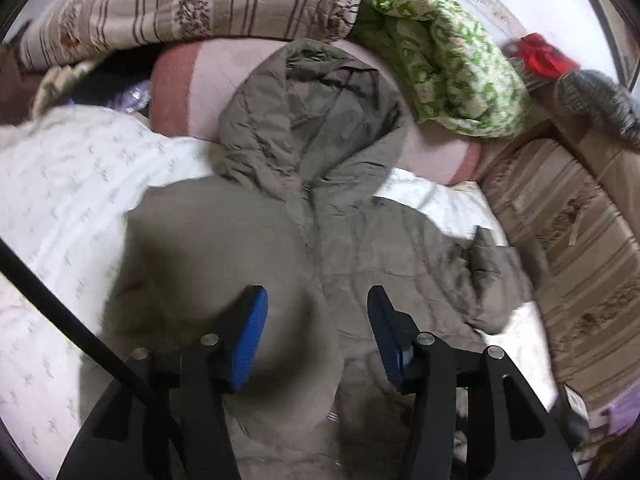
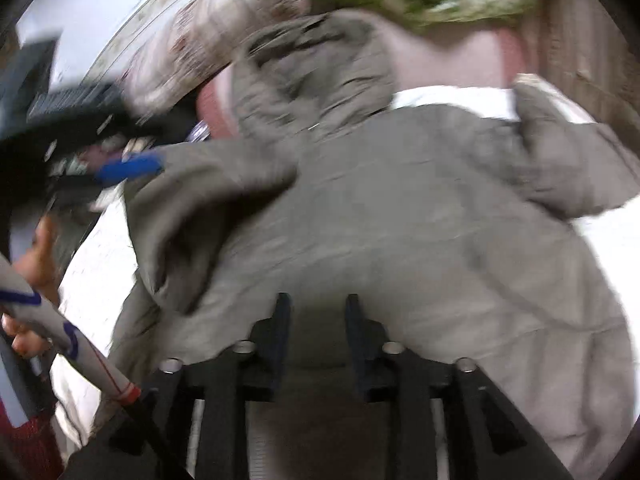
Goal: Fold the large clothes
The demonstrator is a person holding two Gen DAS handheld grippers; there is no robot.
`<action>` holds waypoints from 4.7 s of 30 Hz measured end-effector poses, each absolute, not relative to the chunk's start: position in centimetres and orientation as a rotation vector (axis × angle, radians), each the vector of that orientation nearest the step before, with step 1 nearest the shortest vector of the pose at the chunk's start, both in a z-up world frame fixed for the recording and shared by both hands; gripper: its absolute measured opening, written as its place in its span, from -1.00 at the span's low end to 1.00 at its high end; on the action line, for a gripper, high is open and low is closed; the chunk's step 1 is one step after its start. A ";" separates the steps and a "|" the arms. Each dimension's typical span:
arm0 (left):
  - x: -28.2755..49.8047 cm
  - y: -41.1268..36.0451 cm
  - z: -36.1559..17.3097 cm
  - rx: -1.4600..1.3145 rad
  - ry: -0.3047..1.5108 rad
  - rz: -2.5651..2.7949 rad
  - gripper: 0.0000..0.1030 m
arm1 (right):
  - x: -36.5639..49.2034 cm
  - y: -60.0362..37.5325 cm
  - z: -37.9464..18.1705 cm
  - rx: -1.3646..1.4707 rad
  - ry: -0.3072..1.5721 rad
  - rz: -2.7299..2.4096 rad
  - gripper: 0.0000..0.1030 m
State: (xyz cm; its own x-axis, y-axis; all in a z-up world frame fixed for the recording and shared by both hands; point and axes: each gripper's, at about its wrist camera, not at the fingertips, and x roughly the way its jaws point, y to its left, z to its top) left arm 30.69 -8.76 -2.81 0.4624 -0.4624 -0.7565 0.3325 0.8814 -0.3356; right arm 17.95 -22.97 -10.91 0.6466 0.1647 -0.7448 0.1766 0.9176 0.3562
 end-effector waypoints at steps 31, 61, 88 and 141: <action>29.4 0.6 -11.9 -0.071 1.056 0.009 0.29 | 28.9 -23.0 -9.5 0.775 0.750 0.390 -0.68; 30.3 -0.6 -15.2 -0.015 1.016 0.080 0.56 | 22.5 -31.4 -12.5 0.396 0.884 -0.191 -0.50; 17.0 -1.6 -6.6 -0.067 1.014 -0.069 0.66 | 14.7 -56.1 -12.3 0.675 0.694 -0.784 0.23; 15.5 4.4 -4.8 -0.262 1.009 -0.176 0.66 | 17.5 -21.3 -7.2 0.258 0.825 0.252 0.65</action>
